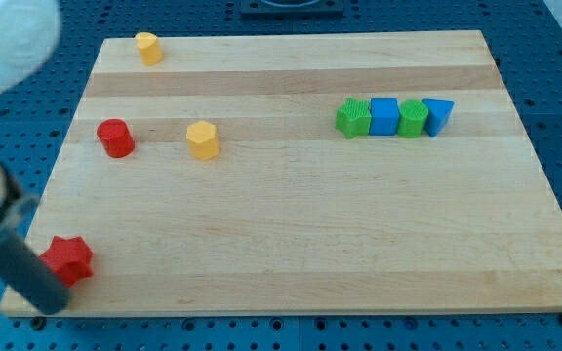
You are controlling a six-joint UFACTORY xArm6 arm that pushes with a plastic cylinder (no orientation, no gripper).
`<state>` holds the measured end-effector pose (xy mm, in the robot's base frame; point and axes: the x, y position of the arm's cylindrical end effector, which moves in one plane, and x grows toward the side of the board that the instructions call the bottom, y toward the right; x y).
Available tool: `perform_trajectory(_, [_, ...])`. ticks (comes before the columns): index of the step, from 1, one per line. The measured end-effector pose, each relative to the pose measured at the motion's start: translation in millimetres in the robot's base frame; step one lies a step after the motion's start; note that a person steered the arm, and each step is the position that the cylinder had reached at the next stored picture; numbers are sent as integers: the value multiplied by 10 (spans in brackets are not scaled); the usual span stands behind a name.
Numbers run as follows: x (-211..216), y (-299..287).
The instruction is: Push red star closer to the red circle
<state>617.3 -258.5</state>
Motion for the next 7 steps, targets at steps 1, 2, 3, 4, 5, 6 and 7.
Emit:
perform_trajectory(1, [-4, -390])
perform_trajectory(2, [-1, -204])
perform_trajectory(3, [-54, 180])
perform_trajectory(4, [-191, 271])
perform_trajectory(5, [-380, 230])
perform_trajectory(6, [-575, 220])
perform_trajectory(7, [-809, 220])
